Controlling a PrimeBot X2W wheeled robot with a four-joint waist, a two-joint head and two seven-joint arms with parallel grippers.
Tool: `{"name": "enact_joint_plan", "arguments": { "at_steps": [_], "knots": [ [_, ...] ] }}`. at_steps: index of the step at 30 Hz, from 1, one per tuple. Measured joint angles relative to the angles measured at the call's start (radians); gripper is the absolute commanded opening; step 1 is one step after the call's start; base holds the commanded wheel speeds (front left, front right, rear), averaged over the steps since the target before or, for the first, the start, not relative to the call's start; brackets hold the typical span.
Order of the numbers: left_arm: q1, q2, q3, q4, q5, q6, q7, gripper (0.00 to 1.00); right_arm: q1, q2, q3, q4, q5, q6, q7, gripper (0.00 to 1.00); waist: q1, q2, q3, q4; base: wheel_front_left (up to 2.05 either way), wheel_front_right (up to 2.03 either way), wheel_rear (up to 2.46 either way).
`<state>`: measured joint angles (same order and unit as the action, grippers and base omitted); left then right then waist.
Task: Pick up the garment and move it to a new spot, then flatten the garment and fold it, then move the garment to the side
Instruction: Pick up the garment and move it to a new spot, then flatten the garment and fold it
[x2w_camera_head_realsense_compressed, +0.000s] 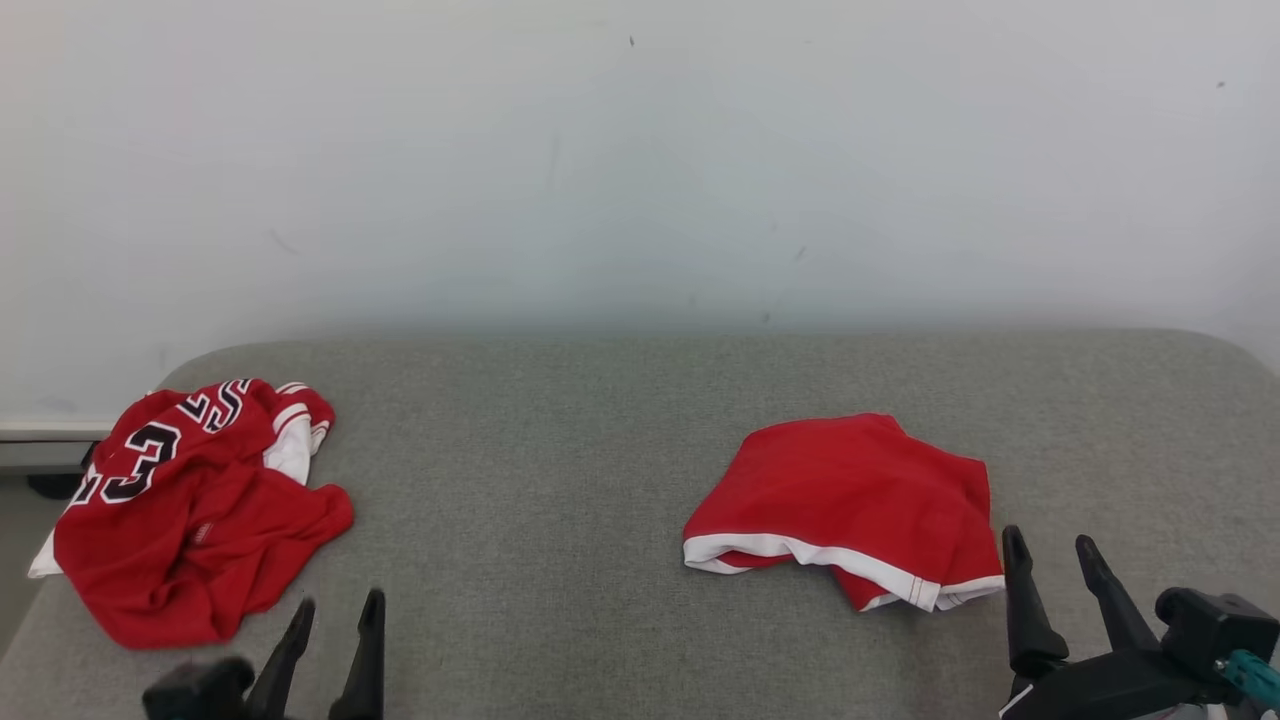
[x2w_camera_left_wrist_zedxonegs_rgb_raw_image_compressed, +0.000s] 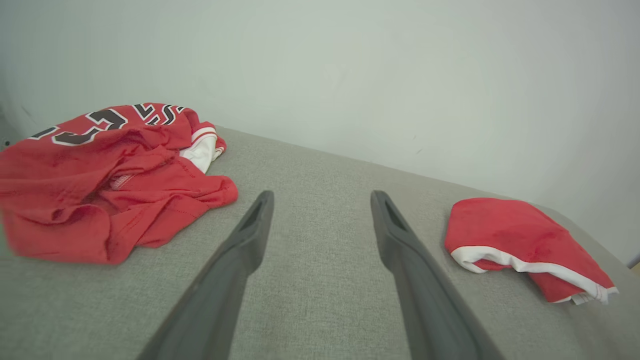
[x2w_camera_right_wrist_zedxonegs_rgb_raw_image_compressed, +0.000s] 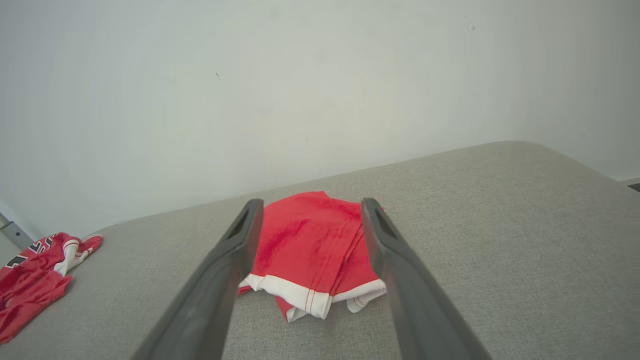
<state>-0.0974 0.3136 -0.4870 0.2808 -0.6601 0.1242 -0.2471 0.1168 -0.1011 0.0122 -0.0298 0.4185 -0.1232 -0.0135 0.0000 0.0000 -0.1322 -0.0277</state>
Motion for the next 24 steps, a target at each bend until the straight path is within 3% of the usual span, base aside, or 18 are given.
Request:
{"name": "enact_joint_plan", "arguments": {
  "at_steps": [11,24],
  "knots": [
    [0.213,0.028,0.051,-0.138,0.045,0.000,0.000,1.00,0.033,0.002,-0.069,0.025,0.017,0.000,-0.032,1.00,-0.0001,0.0000,-0.003,-0.054,0.00,0.00,0.00],
    [0.260,-0.010,0.114,-0.239,0.132,0.000,0.047,1.00,0.044,0.001,-0.077,0.028,0.020,0.000,-0.040,1.00,0.0000,0.0000,0.005,-0.068,0.00,0.00,0.00]
  ]
}}
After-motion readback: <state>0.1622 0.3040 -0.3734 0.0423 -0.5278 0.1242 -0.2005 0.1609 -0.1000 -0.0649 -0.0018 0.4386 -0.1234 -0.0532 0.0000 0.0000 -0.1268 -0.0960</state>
